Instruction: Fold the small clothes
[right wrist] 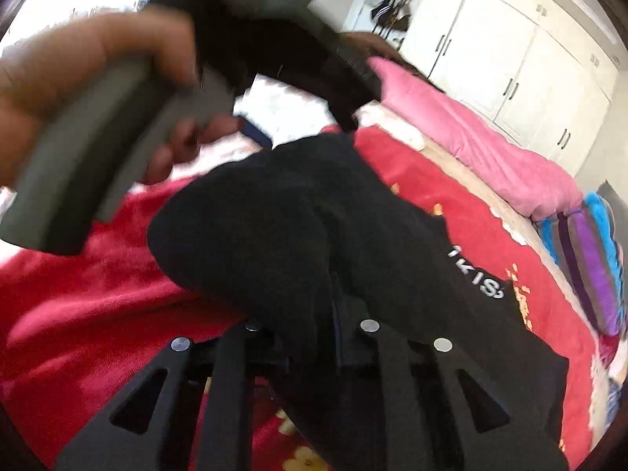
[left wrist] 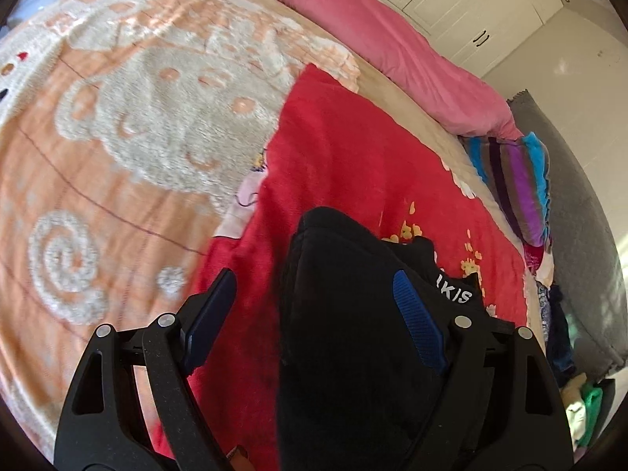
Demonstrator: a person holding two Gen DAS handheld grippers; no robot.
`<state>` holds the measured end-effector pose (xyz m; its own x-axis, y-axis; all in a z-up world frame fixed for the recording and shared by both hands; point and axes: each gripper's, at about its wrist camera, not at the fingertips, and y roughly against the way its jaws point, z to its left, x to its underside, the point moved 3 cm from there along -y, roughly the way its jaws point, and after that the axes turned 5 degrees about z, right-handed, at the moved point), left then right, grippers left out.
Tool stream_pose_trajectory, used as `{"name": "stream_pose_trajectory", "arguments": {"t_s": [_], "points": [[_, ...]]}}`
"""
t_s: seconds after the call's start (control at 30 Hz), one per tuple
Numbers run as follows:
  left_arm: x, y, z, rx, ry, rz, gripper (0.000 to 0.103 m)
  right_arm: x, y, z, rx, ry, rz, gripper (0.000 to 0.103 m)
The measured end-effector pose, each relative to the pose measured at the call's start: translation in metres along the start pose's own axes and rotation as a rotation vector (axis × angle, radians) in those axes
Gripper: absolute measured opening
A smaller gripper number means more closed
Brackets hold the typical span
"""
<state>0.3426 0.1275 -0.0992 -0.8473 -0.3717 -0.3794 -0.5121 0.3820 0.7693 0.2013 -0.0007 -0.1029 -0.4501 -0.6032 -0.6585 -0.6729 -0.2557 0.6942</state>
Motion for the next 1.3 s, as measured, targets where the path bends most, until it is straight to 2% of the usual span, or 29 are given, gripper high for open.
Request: {"name": "stream_pose_trajectory", "arguments": {"t_s": [0.13,0.17,0.2,0.23,0.3,0.47,0.57,0.77,0.9,1.13,1.3], "points": [[0.001,-0.022,-0.003,0.09,0.05,0.076,0.073,0.003,0.003,-0.008,-0.035,0.001,-0.008,0.013],[0.002,-0.027,-0.004,0.102,0.058,0.087,0.067,0.003,0.003,-0.009,-0.046,-0.005,-0.009,0.013],[0.003,-0.032,-0.006,0.118,0.058,0.097,0.051,0.003,0.003,-0.01,-0.048,-0.004,-0.009,0.013],[0.005,-0.035,-0.008,0.114,0.059,0.101,0.047,0.003,0.003,-0.009,-0.049,-0.002,-0.01,0.013],[0.007,-0.036,-0.013,0.098,0.043,0.098,0.031,0.002,0.002,-0.009,-0.051,-0.005,-0.012,0.013],[0.007,-0.023,-0.029,0.102,0.005,0.064,0.022,0.002,0.01,-0.015,-0.076,-0.05,-0.025,0.013],[0.007,-0.012,-0.041,0.106,-0.029,0.037,0.02,0.001,0.02,-0.026,-0.083,-0.082,-0.042,0.013],[0.015,0.016,-0.073,0.172,-0.053,-0.028,0.02,0.009,0.049,-0.056,-0.115,-0.214,-0.069,0.013],[0.022,0.018,-0.093,0.173,-0.062,-0.044,0.02,0.022,0.063,-0.079,-0.11,-0.302,-0.07,0.013],[0.031,0.012,-0.151,0.164,-0.079,-0.026,0.02,0.053,0.083,-0.111,-0.076,-0.423,-0.082,0.011],[0.043,-0.016,-0.211,0.102,-0.17,0.026,0.02,0.088,0.096,-0.126,-0.044,-0.556,-0.055,0.011]]}}
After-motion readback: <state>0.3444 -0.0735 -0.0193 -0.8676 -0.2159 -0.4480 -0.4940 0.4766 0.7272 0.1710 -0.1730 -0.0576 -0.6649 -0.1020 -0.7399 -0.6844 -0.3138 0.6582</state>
